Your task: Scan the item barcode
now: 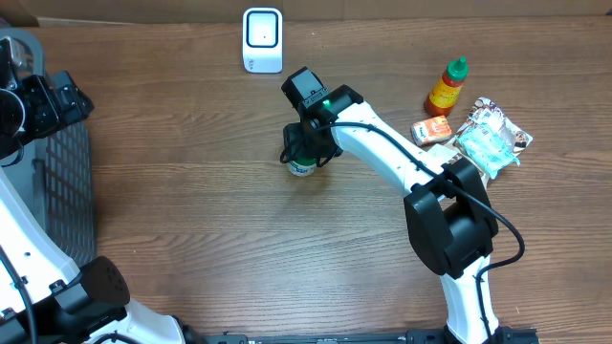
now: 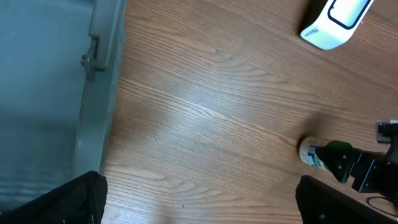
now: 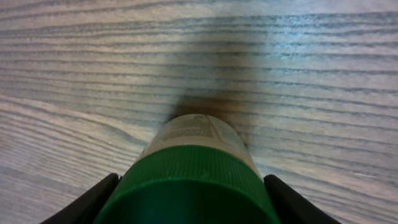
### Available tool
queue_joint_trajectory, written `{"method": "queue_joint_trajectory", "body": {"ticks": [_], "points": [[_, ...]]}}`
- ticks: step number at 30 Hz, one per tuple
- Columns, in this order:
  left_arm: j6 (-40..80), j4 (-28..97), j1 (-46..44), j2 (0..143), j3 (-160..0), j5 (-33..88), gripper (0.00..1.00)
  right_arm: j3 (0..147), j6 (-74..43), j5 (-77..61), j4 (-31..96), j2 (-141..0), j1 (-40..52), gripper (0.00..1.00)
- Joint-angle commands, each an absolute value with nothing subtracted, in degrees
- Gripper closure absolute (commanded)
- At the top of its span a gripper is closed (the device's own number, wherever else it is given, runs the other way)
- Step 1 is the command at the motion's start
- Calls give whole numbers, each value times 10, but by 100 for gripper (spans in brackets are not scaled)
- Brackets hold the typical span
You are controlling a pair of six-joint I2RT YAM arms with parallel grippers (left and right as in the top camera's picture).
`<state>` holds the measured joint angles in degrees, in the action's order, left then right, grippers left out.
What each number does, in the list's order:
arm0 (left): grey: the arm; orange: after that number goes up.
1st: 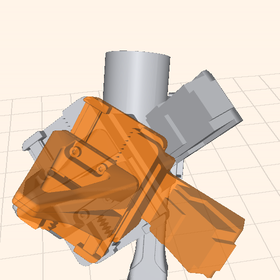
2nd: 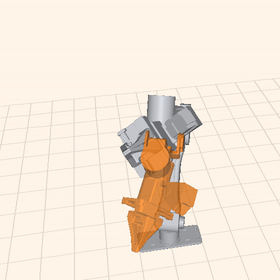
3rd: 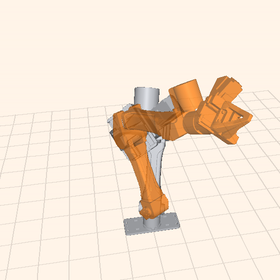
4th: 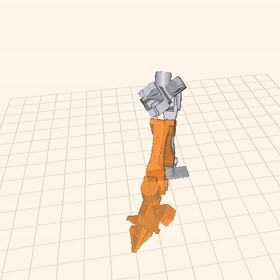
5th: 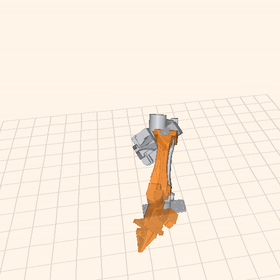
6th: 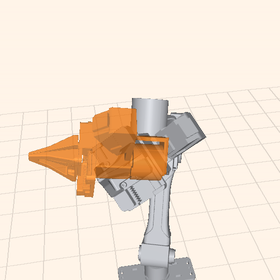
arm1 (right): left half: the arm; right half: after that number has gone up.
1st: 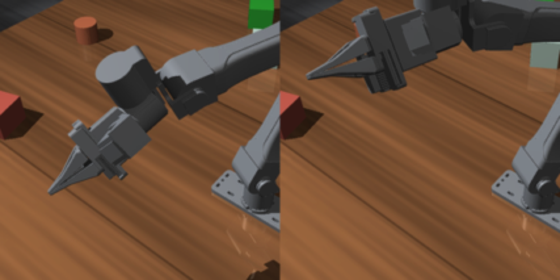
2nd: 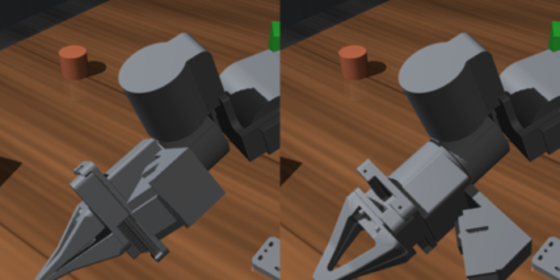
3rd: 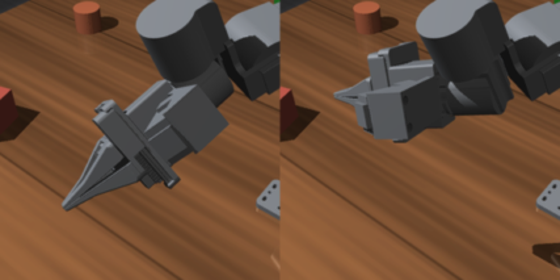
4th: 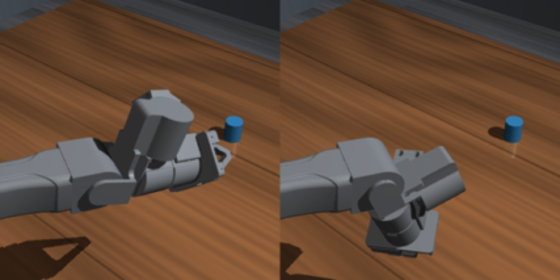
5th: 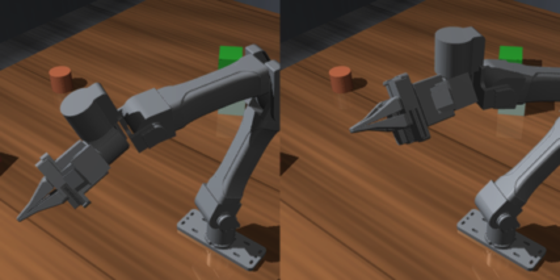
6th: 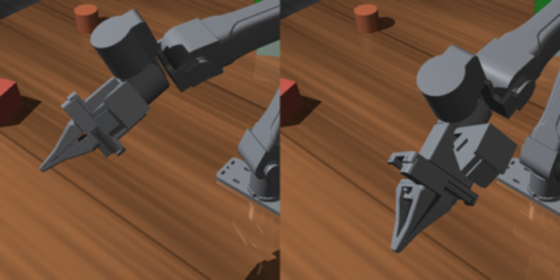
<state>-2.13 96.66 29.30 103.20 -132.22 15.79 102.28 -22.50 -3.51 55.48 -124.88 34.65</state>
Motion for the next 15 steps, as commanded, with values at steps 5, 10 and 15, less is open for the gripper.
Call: {"method": "queue_joint_trajectory", "body": {"ticks": [5,10,15], "points": [[-32,966,292,1035,-1320,159,0,1061,-190,-76,586,-1231,343,47],[-32,966,292,1035,-1320,159,0,1121,14,-205,599,-1205,343,51],[-32,966,292,1035,-1320,159,0,1162,231,-383,628,-1154,336,50]]}}
